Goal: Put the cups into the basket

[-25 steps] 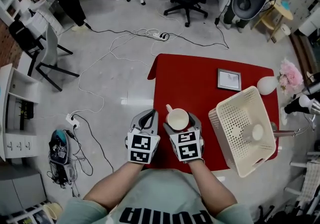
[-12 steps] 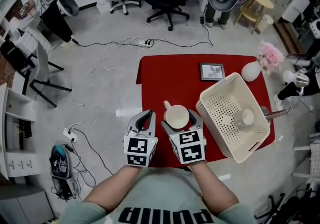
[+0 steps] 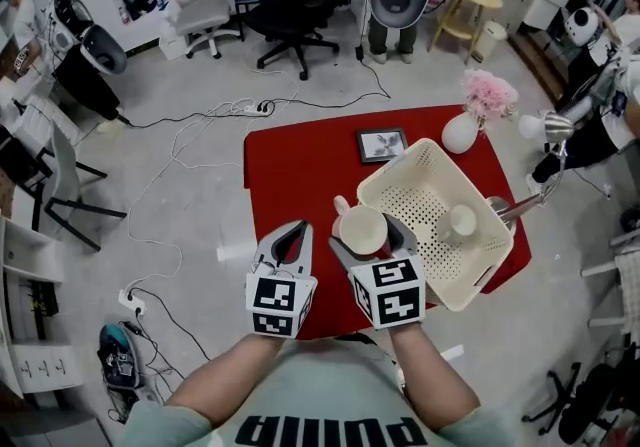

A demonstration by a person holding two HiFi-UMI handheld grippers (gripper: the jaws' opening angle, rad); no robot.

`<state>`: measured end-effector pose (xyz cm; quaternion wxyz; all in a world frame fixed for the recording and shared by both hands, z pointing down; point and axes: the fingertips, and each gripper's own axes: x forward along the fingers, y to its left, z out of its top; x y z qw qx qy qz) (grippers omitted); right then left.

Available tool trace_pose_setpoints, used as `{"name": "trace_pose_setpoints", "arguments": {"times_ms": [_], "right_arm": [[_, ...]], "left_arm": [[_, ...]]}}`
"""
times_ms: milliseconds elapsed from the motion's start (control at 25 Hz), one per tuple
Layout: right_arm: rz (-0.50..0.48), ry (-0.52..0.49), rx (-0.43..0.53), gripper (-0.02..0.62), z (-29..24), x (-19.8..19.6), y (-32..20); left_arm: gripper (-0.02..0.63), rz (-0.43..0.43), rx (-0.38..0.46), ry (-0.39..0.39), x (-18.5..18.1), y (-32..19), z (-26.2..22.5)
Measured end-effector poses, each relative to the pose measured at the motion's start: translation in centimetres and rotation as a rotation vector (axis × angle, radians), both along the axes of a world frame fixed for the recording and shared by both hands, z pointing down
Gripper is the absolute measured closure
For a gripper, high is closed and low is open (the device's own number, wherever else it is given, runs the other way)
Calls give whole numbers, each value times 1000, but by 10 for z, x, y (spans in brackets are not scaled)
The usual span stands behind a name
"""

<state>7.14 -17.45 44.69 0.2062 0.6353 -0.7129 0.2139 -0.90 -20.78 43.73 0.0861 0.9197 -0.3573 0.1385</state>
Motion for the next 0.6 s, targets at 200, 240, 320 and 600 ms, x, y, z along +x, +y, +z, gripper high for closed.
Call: {"name": "trace_pose_setpoints", "arguments": {"times_ms": [200, 240, 320, 600], "right_arm": [[40, -5, 29, 201, -20, 33, 12], [46, -3, 34, 202, -24, 41, 13], [59, -1, 41, 202, -32, 57, 13], [69, 20, 35, 201, -34, 102, 16]], "left_arm": [[601, 62, 11, 0, 35, 15, -5], [601, 73, 16, 1, 42, 18, -7], [601, 95, 20, 4, 57, 21, -12], [601, 132, 30, 3, 91, 30, -16]]}}
